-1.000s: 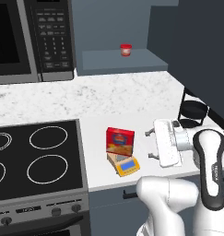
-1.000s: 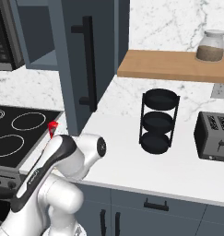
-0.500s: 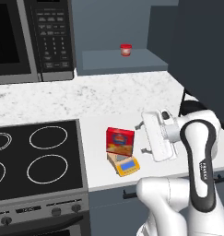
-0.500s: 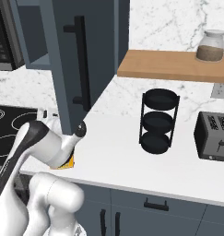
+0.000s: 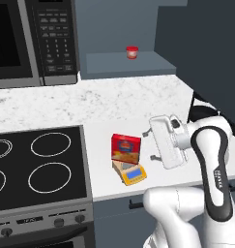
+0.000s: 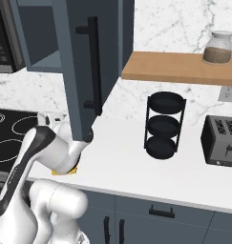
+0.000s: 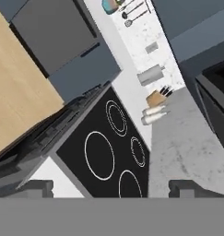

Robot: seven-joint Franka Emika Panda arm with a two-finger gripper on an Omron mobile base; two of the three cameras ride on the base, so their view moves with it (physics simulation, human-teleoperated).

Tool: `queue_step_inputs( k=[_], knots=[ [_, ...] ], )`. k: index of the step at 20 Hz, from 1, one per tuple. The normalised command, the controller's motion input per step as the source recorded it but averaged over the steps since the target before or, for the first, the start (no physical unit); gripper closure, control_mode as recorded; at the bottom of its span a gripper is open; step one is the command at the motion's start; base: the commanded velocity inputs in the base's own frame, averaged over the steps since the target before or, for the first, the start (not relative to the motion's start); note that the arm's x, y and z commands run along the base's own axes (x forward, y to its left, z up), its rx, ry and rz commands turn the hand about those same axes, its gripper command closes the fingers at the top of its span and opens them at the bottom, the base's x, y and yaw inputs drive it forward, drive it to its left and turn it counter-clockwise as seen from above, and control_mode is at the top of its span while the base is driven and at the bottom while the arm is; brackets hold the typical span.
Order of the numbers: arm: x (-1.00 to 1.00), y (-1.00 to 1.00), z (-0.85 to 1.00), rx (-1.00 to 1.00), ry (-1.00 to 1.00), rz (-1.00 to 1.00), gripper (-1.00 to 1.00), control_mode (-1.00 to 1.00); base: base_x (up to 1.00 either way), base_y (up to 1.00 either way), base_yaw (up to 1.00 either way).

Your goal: Pick the boxed food and place it on the digital scale for weighing, and close the cabinet.

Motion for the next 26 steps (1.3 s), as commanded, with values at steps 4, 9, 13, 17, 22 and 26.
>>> queue_step_inputs(
  k=[4, 9, 13, 17, 22, 26],
  knots=[
    [0.02, 0.97, -0.83, -0.19, -0.06, 0.01, -1.00, -1.00, 0.00, 0.00, 0.00],
    [0.33, 1.00, -0.76, -0.29, -0.03, 0.00, -1.00, -1.00, 0.00, 0.00, 0.00],
    [-0.46, 0.82, 0.62, -0.33, -0.51, 0.00, -1.00, -1.00, 0.00, 0.00, 0.00],
    [-0.91, 0.12, 0.55, -0.27, -0.69, -0.02, -1.00, -1.00, 0.00, 0.00, 0.00],
    [-1.00, -0.10, 0.35, -0.03, -0.78, -0.07, -1.00, -1.00, 0.00, 0.00, 0.00],
    [-0.95, -0.34, 0.23, 0.18, -0.76, -0.05, -1.00, -1.00, 0.00, 0.00, 0.00]
  ],
)
